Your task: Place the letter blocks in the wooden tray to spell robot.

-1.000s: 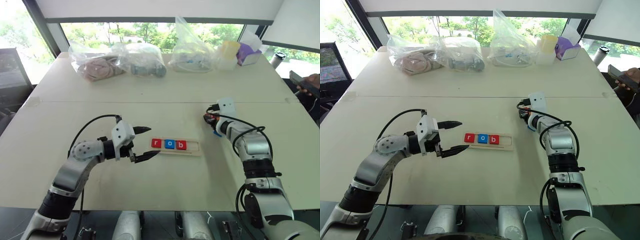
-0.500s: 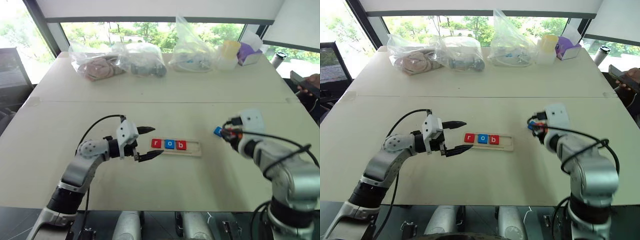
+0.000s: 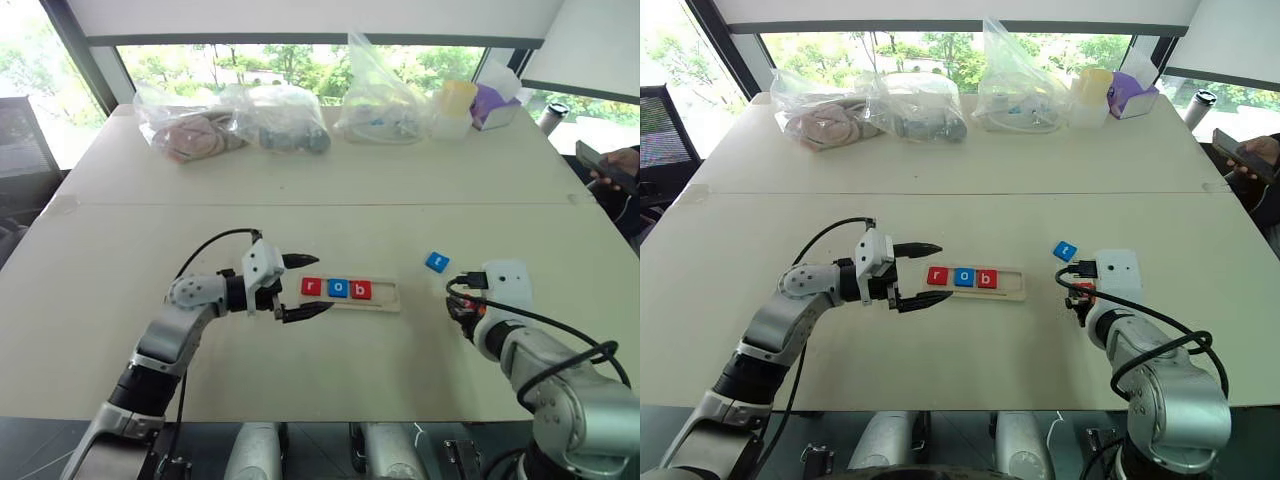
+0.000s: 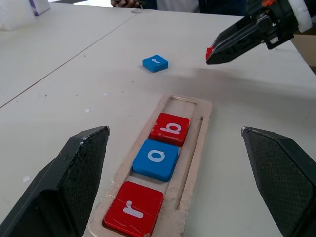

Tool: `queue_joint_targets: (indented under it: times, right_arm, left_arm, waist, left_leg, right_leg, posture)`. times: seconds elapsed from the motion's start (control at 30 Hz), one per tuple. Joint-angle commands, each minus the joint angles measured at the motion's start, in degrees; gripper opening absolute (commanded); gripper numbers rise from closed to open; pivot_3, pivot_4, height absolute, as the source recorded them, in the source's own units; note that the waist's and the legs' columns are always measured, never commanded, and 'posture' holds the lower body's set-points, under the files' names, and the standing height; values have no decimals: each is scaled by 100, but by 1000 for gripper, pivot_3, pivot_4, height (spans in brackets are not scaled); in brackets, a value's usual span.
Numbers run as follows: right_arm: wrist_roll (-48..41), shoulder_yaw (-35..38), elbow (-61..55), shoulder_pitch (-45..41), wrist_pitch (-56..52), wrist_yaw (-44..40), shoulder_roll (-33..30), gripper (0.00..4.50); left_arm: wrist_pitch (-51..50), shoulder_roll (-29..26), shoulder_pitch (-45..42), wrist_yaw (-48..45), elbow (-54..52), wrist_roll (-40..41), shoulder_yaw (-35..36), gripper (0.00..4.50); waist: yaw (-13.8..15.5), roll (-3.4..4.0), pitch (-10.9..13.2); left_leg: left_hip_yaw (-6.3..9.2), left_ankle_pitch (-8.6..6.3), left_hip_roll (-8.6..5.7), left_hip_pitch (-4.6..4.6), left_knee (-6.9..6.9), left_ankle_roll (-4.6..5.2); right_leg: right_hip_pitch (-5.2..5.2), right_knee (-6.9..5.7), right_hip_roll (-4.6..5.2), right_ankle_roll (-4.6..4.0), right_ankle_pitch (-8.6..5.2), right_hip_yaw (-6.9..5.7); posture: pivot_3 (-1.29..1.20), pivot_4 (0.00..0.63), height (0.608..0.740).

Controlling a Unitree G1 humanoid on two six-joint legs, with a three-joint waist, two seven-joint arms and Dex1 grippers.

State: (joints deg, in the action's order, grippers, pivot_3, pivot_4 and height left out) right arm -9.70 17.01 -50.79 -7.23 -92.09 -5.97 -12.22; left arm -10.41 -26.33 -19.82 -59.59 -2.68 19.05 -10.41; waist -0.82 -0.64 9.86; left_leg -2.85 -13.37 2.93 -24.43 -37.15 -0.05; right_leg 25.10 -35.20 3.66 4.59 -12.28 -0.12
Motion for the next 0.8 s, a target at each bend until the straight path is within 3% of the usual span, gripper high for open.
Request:
queue_joint_targets:
  times: [0.03, 0.07, 0.2, 0.27, 0.3, 0.43, 0.57, 0.7, 0.8]
  right_arm:
    - [65, -93, 77, -156, 88, 45, -3, 1218]
    - [69, -119, 160, -171, 153, 48, -11, 1218]
    - [-9, -118, 345, -274, 267, -86, -136, 3268]
    - [-168, -117, 387, -336, 314, -378, -490, 4275]
    - [-289, -161, 397, -356, 350, -590, -752, 4470]
    - [-867, -201, 674, -323, 1272, -2070, -2449, 4470]
    - [-1177, -71, 1680, -87, 3104, -3745, -3742, 4470]
    - [-1158, -106, 2906, 292, 5304, -5387, -4405, 4470]
    - [-1074, -326, 3662, 360, 6344, -6017, -4511, 4470]
  left_arm:
    - [74, -6, -87, -5, -124, -1, 53, 4500]
    - [61, -17, -72, -2, -153, 6, 64, 4500]
    - [24, -122, 42, -39, -350, 43, 100, 4500]
    - [-28, -190, 109, -88, -493, 127, 129, 4500]
    - [-45, -225, 131, -122, -542, 164, 140, 4500]
    - [-139, -364, 132, -270, -661, 342, 229, 4500]
    - [-140, -451, 1, -384, -548, 382, 247, 4500]
    - [-89, -474, -127, -450, -412, 357, 260, 4500]
    - [-70, -496, -179, -463, -378, 341, 272, 4500]
  waist:
    - [-1, 0, 0]
    - [-2, 0, 0]
    - [-3, 0, 0]
    - [-5, 1, 1]
    - [-4, 1, 1]
    - [5, 3, 4]
    - [7, -6, 7]
    - [20, -10, 9]
    - [17, -10, 10]
  left_leg:
    - [0, 0, 0, 0, 0, 0]
    - [0, 0, 0, 0, 0, 0]
    - [0, 0, 0, 0, 1, 0]
    - [0, 0, 0, -2, 2, 0]
    - [-1, 0, 0, -3, 2, 0]
    - [-1, 0, -1, -4, 2, 0]
    - [1, -1, -3, -3, 2, 0]
    - [1, -1, -3, -3, 3, 0]
    - [0, 0, -4, -3, 2, 0]
  right_leg:
    - [0, 0, 0, 0, 0, 0]
    - [0, 0, 0, 0, 0, 0]
    - [0, 1, 0, 0, 0, 0]
    - [3, 0, 0, 0, 0, 0]
    - [4, 2, 1, 0, 0, 0]
    - [4, 7, 4, 0, -1, 0]
    - [-2, 14, 3, 2, -2, -1]
    - [-3, 14, -2, 8, -6, 0]
    - [-5, 14, -2, 11, -8, 0]
  posture:
    - [0, 150, 740]
    - [0, 150, 740]
    - [0, 150, 740]
    - [0, 150, 740]
    - [0, 150, 740]
    - [0, 150, 740]
    - [0, 150, 740]
    - [0, 150, 740]
    - [0, 150, 740]
